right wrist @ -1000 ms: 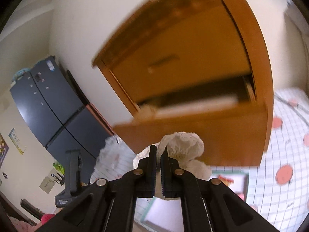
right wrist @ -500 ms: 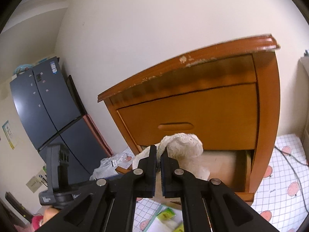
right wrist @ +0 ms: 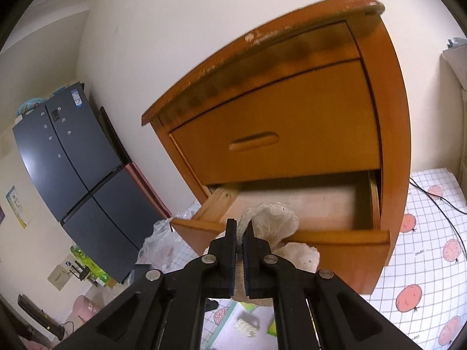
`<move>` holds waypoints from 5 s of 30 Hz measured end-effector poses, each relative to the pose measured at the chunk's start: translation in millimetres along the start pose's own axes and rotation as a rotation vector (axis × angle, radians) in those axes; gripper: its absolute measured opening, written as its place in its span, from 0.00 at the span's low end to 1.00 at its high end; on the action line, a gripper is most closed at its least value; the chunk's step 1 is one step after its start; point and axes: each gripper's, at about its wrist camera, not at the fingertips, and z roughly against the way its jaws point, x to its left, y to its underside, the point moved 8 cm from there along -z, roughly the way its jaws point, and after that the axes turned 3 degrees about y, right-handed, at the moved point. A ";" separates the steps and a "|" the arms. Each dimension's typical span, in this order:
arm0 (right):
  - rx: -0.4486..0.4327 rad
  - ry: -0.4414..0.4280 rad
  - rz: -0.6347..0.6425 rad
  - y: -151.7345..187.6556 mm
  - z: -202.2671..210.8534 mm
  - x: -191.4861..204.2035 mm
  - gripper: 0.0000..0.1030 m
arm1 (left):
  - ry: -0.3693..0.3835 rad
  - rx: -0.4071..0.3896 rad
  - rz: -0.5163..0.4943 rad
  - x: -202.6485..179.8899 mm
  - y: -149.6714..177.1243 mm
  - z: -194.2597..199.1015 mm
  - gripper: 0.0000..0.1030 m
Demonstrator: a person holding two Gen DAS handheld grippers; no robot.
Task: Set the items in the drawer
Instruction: 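Lift the beige cloth with the right tool toward the open drawer, then grasp the white plastic clip with the left tool while the right tool holds the cloth, then drop the white clip into the drawer with the left tool while the right tool releases the cloth there, then withdraw both tools from the drawer back over the tray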
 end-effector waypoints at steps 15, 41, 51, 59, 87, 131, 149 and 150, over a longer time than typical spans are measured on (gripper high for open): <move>0.115 0.016 -0.126 66.3 -23.8 -37.6 0.04 | -0.016 0.219 -0.152 -31.3 47.1 -81.2 0.61; 0.145 0.022 -0.161 82.2 -27.0 -44.4 0.04 | -0.035 0.261 -0.181 -49.7 55.7 -120.5 0.51; 0.103 0.011 -0.143 63.2 -11.7 -34.7 0.04 | 0.028 0.058 -0.217 -68.0 29.4 -38.1 0.51; -0.046 -0.009 -0.049 -10.9 26.6 -8.0 0.04 | 0.165 -0.282 -0.281 -118.4 -49.9 97.8 0.51; 0.119 0.264 0.002 -57.3 -64.8 -57.0 0.13 | -0.064 -0.261 -0.153 -92.3 -180.4 76.3 0.57; 0.069 0.271 0.078 30.5 -12.9 -25.5 1.00 | -0.045 -0.601 -0.134 -76.7 -88.3 141.0 1.00; 0.330 0.335 -0.048 174.8 -57.4 -89.5 1.00 | -0.087 -0.315 -0.070 -15.3 -2.8 12.1 1.00; 0.347 0.341 -0.062 180.7 -59.1 -94.0 1.00 | -0.090 -0.293 -0.053 -8.7 1.4 2.9 1.00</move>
